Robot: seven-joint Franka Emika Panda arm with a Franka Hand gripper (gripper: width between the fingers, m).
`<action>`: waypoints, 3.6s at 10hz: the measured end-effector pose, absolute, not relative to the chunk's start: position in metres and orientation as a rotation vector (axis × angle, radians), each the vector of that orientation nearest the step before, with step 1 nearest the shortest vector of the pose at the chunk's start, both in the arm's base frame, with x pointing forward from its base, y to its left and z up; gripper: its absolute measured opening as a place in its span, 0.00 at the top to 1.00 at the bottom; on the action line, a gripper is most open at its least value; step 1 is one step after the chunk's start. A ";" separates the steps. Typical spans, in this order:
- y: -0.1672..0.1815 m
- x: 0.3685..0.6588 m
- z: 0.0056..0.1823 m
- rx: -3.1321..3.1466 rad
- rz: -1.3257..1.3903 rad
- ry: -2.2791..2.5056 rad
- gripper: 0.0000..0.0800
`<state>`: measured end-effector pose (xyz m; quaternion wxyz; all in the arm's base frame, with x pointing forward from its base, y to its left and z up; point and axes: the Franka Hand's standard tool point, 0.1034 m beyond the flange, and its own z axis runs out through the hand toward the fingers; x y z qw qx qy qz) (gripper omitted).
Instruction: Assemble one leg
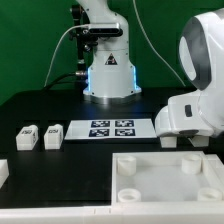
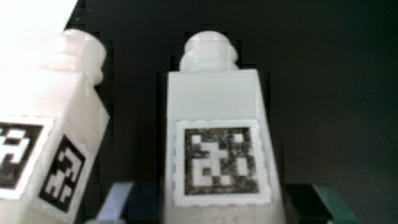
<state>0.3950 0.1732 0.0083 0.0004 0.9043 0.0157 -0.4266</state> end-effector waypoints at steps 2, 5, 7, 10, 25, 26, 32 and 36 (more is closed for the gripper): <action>0.173 0.395 0.008 2.840 -1.340 0.049 0.64; 0.173 0.395 0.008 2.840 -1.340 0.049 0.64; 0.173 0.395 0.008 2.840 -1.340 0.049 0.64; 0.173 0.396 0.008 2.843 -1.335 0.049 0.64; 0.119 0.574 0.134 3.156 0.712 0.185 0.64; 0.126 0.585 0.140 3.118 0.905 0.188 0.64; 0.113 0.594 0.134 3.073 0.923 0.263 0.64; 0.105 0.629 0.127 3.057 0.958 0.243 0.64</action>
Offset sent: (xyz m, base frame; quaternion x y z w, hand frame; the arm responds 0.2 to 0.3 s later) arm 0.0000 0.0000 0.0000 0.0000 0.0000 0.0000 1.0000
